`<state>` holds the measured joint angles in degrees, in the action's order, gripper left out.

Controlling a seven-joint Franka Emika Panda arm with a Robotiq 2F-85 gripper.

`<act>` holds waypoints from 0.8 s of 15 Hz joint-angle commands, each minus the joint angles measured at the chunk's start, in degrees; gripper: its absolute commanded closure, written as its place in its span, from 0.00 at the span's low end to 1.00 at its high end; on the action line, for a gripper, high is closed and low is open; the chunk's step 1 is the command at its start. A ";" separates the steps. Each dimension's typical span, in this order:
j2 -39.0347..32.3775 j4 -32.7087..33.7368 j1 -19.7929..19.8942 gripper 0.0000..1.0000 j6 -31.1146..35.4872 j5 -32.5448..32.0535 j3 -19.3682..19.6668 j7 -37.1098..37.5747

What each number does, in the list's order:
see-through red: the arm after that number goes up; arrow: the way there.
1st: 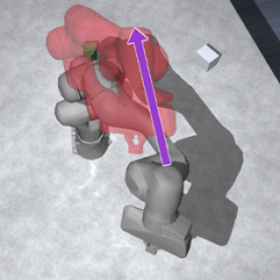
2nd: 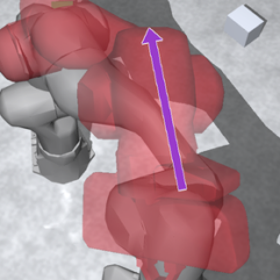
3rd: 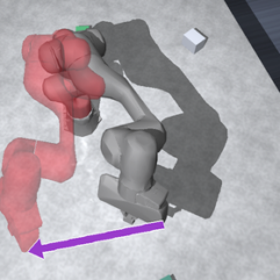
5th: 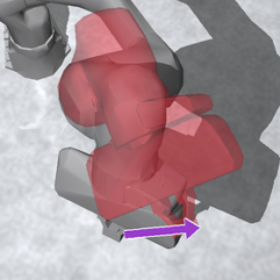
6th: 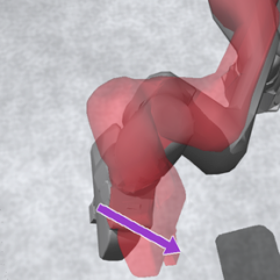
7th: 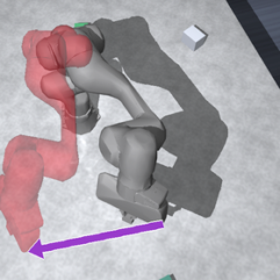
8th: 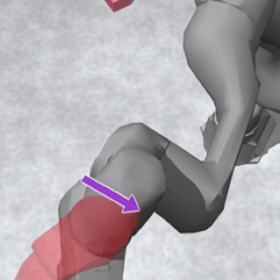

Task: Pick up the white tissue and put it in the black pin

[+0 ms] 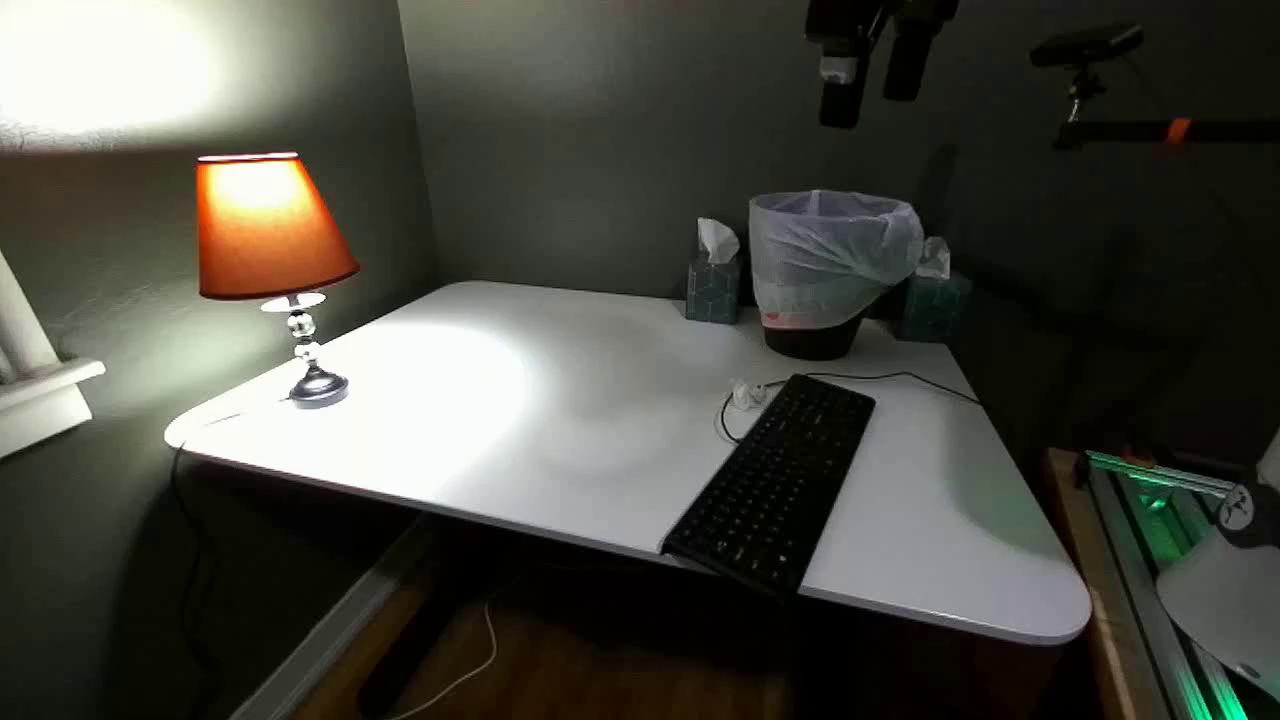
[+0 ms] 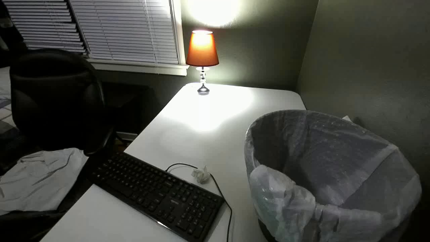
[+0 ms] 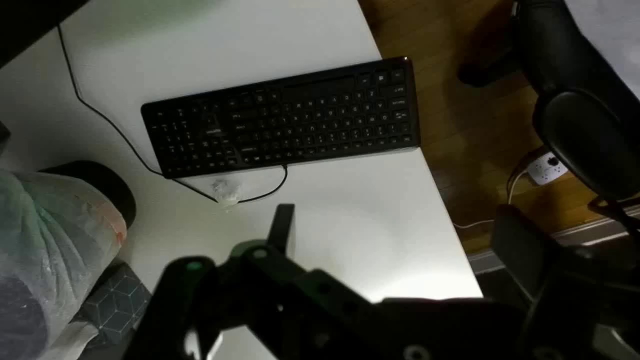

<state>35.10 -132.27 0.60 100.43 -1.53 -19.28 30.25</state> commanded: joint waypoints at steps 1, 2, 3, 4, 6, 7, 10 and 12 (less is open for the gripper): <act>-0.31 0.18 -1.20 0.00 -0.20 -0.61 0.90 0.57; -0.31 0.18 -1.20 0.00 -0.20 -0.61 0.90 0.57; -0.31 0.18 -1.20 0.00 -0.20 -0.61 0.90 0.57; -0.31 0.18 -1.20 0.00 -0.20 -0.61 0.90 0.57; -0.31 0.18 -1.20 0.00 -0.20 -0.61 0.90 0.57; -0.31 0.18 -1.20 0.00 -0.20 -0.61 0.90 0.57; -0.86 0.06 0.04 0.00 0.82 -0.12 2.98 0.56; 0.04 -0.64 1.44 0.00 1.92 -0.20 5.53 0.75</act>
<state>34.95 -132.28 0.93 100.67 -1.55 -17.35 30.39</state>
